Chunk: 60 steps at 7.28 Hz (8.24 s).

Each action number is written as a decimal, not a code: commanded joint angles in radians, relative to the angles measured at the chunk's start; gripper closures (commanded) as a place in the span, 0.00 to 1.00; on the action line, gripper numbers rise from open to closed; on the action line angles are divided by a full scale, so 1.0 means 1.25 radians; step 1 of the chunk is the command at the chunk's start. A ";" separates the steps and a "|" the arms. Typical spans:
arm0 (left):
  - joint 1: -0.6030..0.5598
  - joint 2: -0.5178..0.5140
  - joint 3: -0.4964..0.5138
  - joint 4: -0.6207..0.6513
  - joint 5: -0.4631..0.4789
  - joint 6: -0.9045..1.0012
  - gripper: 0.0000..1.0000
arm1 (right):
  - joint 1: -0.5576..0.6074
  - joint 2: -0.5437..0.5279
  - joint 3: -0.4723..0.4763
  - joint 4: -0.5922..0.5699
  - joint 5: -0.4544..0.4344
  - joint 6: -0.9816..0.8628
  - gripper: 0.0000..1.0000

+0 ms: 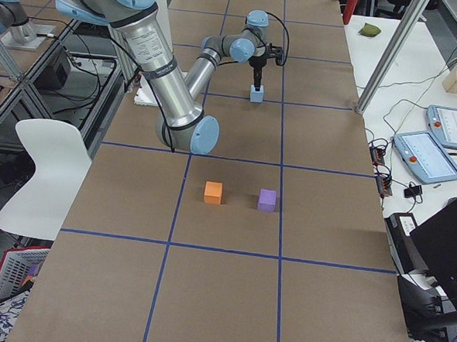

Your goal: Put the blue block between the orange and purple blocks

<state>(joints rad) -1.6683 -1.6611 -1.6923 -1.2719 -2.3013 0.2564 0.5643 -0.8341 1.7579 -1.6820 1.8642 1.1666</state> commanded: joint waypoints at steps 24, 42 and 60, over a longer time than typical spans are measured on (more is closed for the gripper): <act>-0.021 0.163 -0.010 -0.207 -0.037 -0.039 0.00 | 0.306 -0.681 0.183 0.333 0.168 -0.273 1.00; -0.019 0.163 -0.002 -0.207 -0.049 -0.035 0.00 | 0.628 -0.753 0.097 0.247 0.339 -0.796 0.00; -0.019 0.174 -0.013 -0.213 -0.059 0.000 0.00 | 0.771 -0.743 0.079 0.042 0.403 -0.963 0.00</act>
<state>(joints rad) -1.6920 -1.4438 -1.7092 -1.5385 -2.3745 0.2553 1.5278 -1.7626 1.8559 -1.6296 2.3685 -0.0368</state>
